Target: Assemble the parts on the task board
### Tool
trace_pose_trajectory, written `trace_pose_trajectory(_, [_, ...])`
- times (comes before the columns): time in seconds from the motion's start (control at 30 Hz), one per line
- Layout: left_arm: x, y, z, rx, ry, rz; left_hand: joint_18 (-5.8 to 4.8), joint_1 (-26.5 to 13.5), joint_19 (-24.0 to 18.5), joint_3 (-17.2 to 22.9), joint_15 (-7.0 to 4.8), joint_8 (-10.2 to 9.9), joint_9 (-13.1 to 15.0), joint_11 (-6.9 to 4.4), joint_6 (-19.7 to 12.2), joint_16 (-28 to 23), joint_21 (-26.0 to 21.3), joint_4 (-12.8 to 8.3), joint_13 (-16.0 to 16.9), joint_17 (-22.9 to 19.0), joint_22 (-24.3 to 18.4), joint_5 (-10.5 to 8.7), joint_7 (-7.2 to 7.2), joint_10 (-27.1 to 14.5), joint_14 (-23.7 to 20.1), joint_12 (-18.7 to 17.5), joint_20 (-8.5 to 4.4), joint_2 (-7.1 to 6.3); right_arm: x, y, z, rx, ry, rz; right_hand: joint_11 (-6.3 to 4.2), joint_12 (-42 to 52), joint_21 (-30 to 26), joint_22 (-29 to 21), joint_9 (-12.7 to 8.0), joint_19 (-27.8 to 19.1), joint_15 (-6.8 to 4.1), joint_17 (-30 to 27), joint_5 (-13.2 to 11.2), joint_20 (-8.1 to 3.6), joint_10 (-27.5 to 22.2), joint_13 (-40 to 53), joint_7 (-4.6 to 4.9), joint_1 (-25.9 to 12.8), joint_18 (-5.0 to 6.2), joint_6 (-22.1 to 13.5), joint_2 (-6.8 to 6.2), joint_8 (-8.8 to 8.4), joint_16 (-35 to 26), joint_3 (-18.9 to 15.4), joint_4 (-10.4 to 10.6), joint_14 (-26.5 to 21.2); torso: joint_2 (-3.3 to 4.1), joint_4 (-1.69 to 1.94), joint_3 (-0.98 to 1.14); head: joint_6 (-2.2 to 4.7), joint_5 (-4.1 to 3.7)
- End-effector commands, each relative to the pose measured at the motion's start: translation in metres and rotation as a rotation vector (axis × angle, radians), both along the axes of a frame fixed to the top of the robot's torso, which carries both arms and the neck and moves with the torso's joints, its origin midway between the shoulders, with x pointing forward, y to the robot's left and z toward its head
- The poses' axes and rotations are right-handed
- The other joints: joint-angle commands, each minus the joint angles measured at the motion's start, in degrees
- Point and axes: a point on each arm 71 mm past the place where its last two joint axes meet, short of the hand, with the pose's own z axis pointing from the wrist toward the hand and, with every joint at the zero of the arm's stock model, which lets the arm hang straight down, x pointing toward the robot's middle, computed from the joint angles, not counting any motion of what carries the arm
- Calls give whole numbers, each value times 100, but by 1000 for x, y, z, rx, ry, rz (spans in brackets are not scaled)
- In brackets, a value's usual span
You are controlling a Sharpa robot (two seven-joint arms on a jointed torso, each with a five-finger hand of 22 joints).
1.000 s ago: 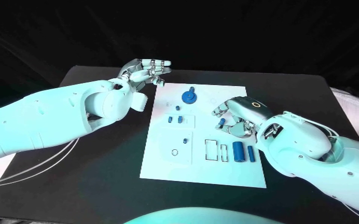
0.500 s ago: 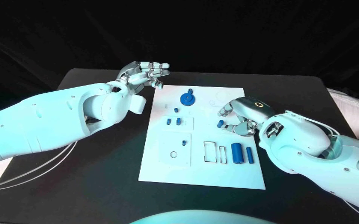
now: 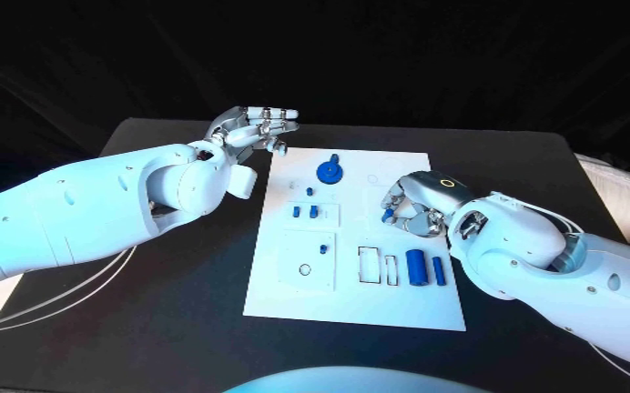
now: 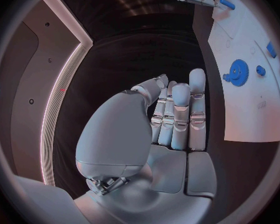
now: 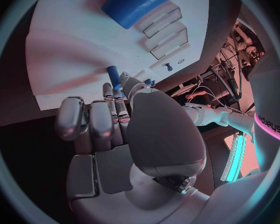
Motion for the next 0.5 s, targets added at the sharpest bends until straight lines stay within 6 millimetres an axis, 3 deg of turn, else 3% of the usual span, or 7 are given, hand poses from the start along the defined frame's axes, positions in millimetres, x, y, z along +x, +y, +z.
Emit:
trace_pose_trajectory(0.03, [0,-3,0,-12,0,-20,102,-19,-56,-39,9,27,-7,-1,-13,-35,-36,-9,8,-6,-5,-2,16,-20,-29,29,0,57,0,1,-5,-31,35,12,-31,38,59,57,13,67,-53,24,23,-6,107,4,-10,22,-44,89,52,49,52,60,-3,166,-5,6,-3,-20,-1])
trace_pose_trajectory(0.37, [0,-3,-1,-11,2,-21,102,-19,-56,-39,9,27,-7,-1,-13,-35,-36,-9,8,-6,-5,-2,16,-20,-29,29,0,57,-1,5,-5,-19,30,21,-63,36,119,147,29,120,-82,60,26,-39,258,0,-21,68,-63,208,81,85,95,173,-27,173,-3,5,3,-37,9])
trace_pose_trajectory(0.5, [0,-2,-1,-11,3,-20,102,-19,-56,-39,9,27,-7,-1,-13,-35,-36,-9,8,-6,-5,-2,16,-20,-29,29,0,57,0,6,-5,-11,10,12,-88,19,183,245,48,177,-105,125,-102,-60,357,4,-31,172,-82,291,191,114,153,334,-90,187,-6,3,3,-47,6])
